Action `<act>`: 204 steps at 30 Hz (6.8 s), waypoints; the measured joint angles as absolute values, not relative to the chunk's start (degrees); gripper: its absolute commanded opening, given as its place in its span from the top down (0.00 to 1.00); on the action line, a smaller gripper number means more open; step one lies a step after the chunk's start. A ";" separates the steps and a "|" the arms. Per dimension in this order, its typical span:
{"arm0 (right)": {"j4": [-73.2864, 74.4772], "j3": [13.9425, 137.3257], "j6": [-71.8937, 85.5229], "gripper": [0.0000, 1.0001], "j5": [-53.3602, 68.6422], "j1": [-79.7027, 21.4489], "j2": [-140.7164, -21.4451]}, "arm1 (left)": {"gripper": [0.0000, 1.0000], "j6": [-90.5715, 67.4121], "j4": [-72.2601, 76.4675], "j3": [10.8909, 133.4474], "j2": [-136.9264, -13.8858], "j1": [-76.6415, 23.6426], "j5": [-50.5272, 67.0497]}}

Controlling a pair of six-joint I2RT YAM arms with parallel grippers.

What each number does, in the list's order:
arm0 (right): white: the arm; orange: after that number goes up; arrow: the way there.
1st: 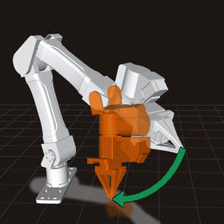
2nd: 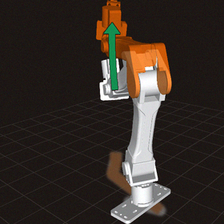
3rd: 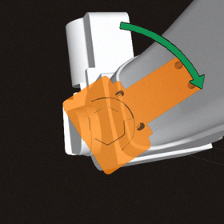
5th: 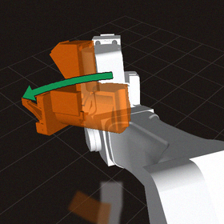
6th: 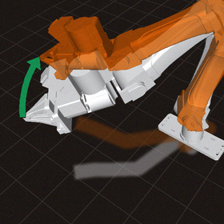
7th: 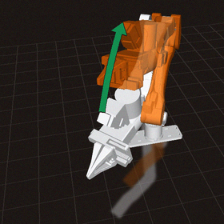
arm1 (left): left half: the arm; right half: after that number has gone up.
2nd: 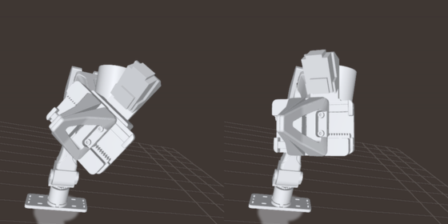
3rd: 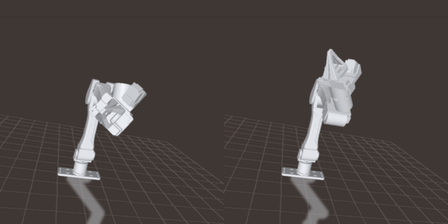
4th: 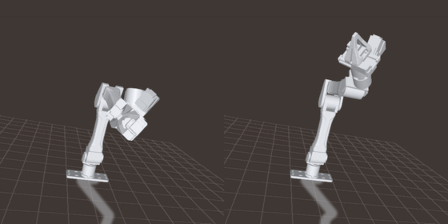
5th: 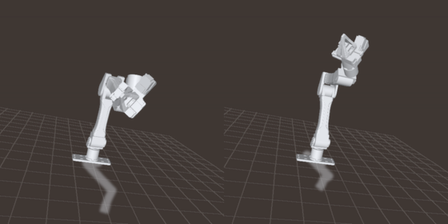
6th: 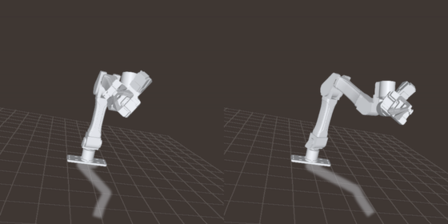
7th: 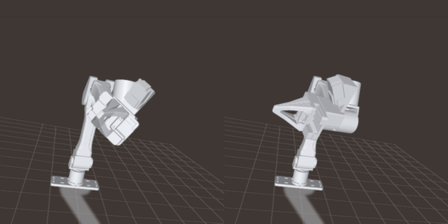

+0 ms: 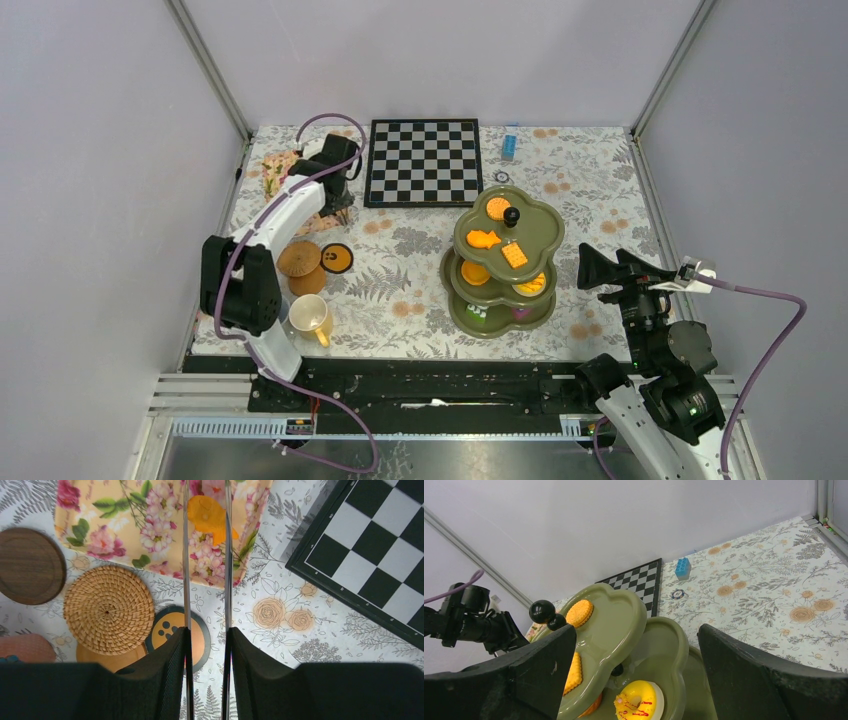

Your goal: Serve the afternoon tea

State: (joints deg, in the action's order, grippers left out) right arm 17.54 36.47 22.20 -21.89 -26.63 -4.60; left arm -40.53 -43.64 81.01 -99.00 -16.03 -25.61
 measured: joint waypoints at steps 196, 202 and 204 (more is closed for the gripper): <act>20.51 38.59 21.30 0.02 -26.89 -26.63 -1.91 | 0.36 -57.60 -27.31 76.55 -113.65 -21.76 -52.45; 20.78 38.57 21.30 0.02 -26.87 -26.63 -1.91 | 0.24 -56.47 -27.46 79.72 -115.68 -20.25 -51.99; 20.78 38.57 21.28 0.02 -26.89 -26.63 -1.91 | 0.21 -55.96 -27.53 79.90 -116.18 -19.84 -51.70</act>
State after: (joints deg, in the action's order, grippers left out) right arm 20.78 38.57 21.28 -26.89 -26.63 -1.91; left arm -55.96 -27.53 79.90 -116.18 -19.84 -51.70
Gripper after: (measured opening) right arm 0.985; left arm 0.752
